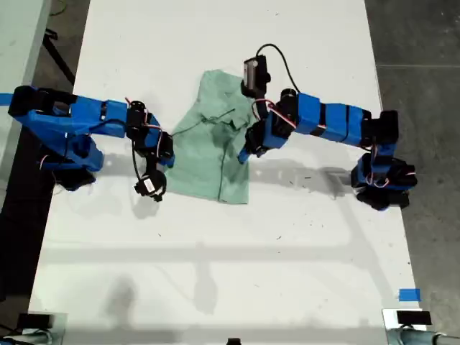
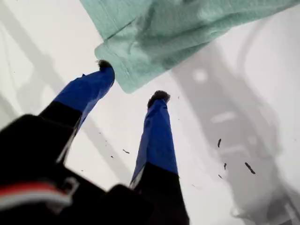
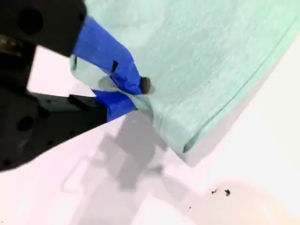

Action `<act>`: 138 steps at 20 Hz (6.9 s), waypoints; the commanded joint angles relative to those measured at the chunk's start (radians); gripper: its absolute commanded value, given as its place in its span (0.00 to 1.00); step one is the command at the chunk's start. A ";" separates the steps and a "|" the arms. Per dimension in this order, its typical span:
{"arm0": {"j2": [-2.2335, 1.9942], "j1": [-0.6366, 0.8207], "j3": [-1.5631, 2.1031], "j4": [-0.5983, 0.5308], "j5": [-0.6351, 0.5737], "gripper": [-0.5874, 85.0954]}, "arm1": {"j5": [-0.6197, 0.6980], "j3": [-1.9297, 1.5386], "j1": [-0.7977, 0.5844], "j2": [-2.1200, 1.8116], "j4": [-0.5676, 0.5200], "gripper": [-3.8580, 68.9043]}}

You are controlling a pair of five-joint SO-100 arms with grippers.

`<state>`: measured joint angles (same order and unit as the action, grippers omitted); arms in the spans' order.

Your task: Fold t-shirt

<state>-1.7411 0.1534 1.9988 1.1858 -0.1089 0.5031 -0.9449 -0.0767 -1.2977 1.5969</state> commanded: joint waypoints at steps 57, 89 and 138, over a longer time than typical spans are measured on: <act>0.267 -0.265 -0.347 -0.121 0.023 0.21 | -0.362 -0.538 0.204 -0.129 -0.370 0.50; 0.595 -0.436 -1.106 0.431 -0.132 0.01 | -0.334 0.094 0.353 0.175 -0.218 0.04; -1.262 0.262 0.739 -0.156 -0.471 0.01 | -0.164 -1.715 -0.207 -1.523 -0.439 0.04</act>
<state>-2.7274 0.4387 2.5756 1.0324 -0.6351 0.3973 -2.5710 -0.3451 -2.6829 1.1934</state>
